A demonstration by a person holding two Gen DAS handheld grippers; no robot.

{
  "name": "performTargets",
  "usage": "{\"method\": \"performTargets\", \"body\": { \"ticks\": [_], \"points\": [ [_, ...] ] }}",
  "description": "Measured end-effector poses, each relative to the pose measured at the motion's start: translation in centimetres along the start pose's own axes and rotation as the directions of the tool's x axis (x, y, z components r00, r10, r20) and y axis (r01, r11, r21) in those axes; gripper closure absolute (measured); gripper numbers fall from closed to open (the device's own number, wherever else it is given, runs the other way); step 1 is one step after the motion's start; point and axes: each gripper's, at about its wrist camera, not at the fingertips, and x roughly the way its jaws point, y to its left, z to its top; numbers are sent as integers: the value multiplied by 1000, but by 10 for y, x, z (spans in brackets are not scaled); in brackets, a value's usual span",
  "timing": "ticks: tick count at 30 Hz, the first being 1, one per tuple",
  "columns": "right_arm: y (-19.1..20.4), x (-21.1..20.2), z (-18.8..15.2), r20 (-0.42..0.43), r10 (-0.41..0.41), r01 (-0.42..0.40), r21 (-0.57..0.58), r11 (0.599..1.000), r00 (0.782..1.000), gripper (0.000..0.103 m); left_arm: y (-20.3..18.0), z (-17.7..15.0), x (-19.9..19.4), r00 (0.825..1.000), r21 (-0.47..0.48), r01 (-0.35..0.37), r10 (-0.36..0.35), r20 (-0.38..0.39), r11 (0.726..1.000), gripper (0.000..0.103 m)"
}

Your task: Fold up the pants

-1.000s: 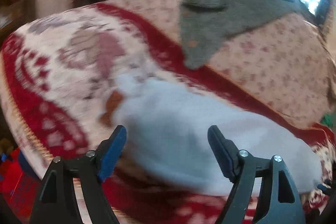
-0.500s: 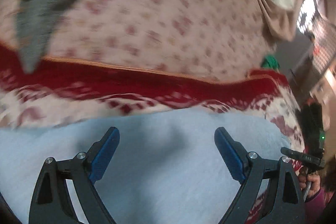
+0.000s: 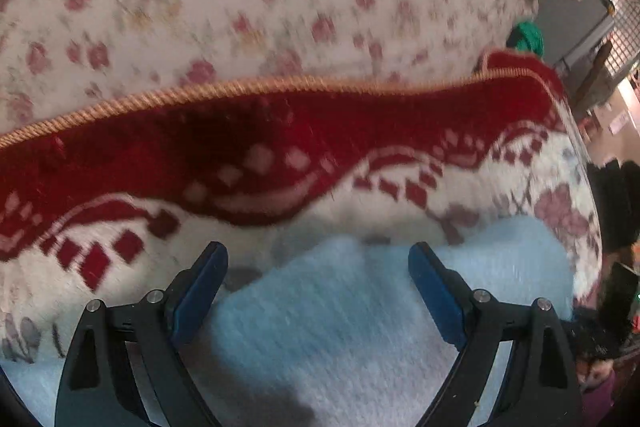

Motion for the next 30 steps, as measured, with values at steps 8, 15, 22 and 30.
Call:
{"method": "performTargets", "body": {
  "ticks": [8, 15, 22, 30],
  "points": [
    [-6, 8, 3, -13, 14, -13, 35, 999, 1000, 77, -27, -3, 6, 997, 179, -75, 74, 11, 981, 84],
    [-8, 8, 1, -6, 11, -10, 73, 997, 1000, 73, -15, -4, 20, 991, 117, -116, 107, 80, 986, 92],
    [-4, -8, 2, -7, -66, 66, 108, 992, 998, 44, -11, -15, -2, 975, 43, -147, 138, 174, 988, 49],
    [36, -28, 5, 54, -130, 131, -14, 991, 990, 38, -20, -40, -46, 937, 13, -224, 212, 277, 974, 34]
  ]
}}
